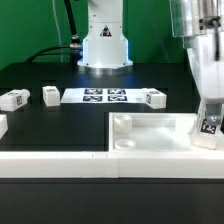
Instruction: Assemble square table
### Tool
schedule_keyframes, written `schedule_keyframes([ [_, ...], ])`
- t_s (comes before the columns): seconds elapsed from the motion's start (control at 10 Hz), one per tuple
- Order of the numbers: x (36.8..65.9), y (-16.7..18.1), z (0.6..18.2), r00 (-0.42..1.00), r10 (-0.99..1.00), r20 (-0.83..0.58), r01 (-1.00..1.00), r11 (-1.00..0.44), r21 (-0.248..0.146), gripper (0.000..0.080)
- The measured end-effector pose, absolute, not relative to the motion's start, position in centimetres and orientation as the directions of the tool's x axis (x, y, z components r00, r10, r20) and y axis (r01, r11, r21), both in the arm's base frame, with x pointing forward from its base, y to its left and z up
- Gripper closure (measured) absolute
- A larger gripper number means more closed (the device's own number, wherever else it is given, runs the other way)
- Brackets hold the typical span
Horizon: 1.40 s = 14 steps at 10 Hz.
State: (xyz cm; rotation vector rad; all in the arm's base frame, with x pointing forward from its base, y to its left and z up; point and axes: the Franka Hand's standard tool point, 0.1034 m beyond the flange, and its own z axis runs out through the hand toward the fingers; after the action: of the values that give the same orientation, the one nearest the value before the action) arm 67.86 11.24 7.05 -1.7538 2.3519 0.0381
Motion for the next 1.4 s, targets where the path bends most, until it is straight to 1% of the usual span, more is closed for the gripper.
schedule_keyframes([
  [0.1, 67.9, 11.2, 7.0, -0.277, -0.944, -0.181, -0.949, 0.298, -0.101, 0.0511],
  [0.2, 67.8, 11.2, 7.0, -0.200, -0.966, -0.162, -0.969, 0.220, -0.113, 0.0511],
  [0.3, 67.8, 11.2, 7.1, 0.006, -0.993, -0.117, -0.989, 0.012, -0.148, 0.0342],
  [0.4, 68.1, 11.2, 6.9, 0.171, -0.982, -0.082, -0.970, -0.153, -0.189, 0.0191],
  [0.5, 68.0, 11.5, 6.9, 0.297, -0.953, -0.061, -0.940, -0.280, -0.196, 0.0162],
  [0.6, 67.9, 11.9, 7.1, 0.416, -0.909, -0.029, -0.894, -0.403, -0.195, 0.0162],
  [0.8, 67.9, 11.7, 7.0, 0.554, -0.833, 0.008, -0.816, -0.544, -0.196, 0.0152],
  [0.9, 68.0, 11.6, 7.1, 0.644, -0.765, 0.033, -0.747, -0.637, -0.190, 0.0151],
  [1.0, 68.1, 11.3, 7.5, 0.802, -0.592, 0.076, -0.578, -0.802, -0.149, 0.0151],
  [1.1, 68.5, 10.8, 7.9, 0.900, -0.426, 0.094, -0.415, -0.902, -0.120, 0.0151],
  [1.2, 68.9, 10.3, 8.2, 0.959, -0.264, 0.103, -0.255, -0.962, -0.097, 0.0151],
  [1.3, 68.9, 10.5, 8.1, 0.966, -0.238, 0.106, -0.229, -0.969, -0.091, 0.0151],
  [1.4, 68.9, 10.5, 8.1, 0.952, -0.288, 0.101, -0.279, -0.955, -0.097, 0.0236],
])
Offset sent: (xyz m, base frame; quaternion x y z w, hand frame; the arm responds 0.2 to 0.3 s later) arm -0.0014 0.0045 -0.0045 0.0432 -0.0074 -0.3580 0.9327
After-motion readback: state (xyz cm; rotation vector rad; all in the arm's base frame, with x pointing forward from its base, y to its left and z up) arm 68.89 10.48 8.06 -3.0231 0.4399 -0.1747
